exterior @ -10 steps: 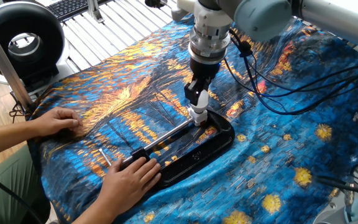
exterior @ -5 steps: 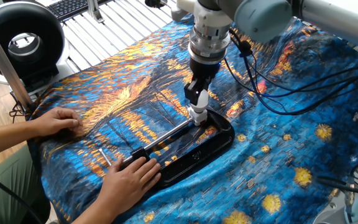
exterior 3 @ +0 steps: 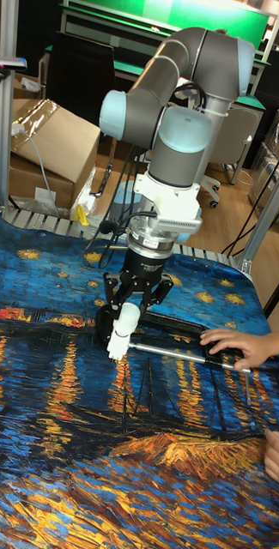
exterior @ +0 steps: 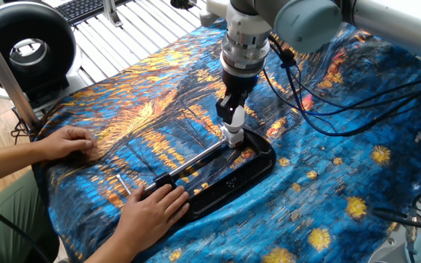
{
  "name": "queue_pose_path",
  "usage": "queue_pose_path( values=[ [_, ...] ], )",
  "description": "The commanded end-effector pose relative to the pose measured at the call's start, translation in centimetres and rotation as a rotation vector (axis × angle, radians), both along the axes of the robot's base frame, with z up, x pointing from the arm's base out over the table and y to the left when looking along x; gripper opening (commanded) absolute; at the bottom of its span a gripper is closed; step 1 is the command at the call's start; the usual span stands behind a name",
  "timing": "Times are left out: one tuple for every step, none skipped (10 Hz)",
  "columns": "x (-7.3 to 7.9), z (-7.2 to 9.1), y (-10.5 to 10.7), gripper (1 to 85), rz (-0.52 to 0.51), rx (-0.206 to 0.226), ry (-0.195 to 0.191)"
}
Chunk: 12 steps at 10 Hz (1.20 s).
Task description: Take out the light bulb by rotating it
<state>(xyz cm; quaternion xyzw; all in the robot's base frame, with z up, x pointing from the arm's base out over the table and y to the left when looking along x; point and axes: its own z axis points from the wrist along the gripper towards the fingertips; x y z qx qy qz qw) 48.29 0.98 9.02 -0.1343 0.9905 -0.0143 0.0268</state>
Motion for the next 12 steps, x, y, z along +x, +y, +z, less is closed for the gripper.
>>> queue_pose_path(
  values=[
    [0.25,0.09,0.24,33.7,0.001,0.008,-0.003],
    [0.26,0.11,0.16,33.7,0.005,0.005,-0.003],
    [0.26,0.16,0.04,33.7,0.009,0.003,-0.003],
    [0.30,0.17,0.10,33.7,0.010,0.006,-0.005],
    [0.40,0.16,0.10,33.3,0.012,0.006,-0.008],
    [0.49,0.15,0.10,33.0,0.015,0.005,-0.011],
    [0.57,0.14,0.14,32.7,0.023,0.006,-0.013],
    [0.61,0.14,0.18,32.0,0.032,0.007,-0.015],
    [0.69,0.14,0.24,31.3,0.043,0.008,-0.018],
    [0.76,0.13,0.42,31.0,0.062,0.013,-0.020],
    [0.83,0.13,0.69,31.0,0.087,0.022,-0.023],
    [0.95,0.13,0.61,30.7,0.111,0.017,-0.027]
  ],
)
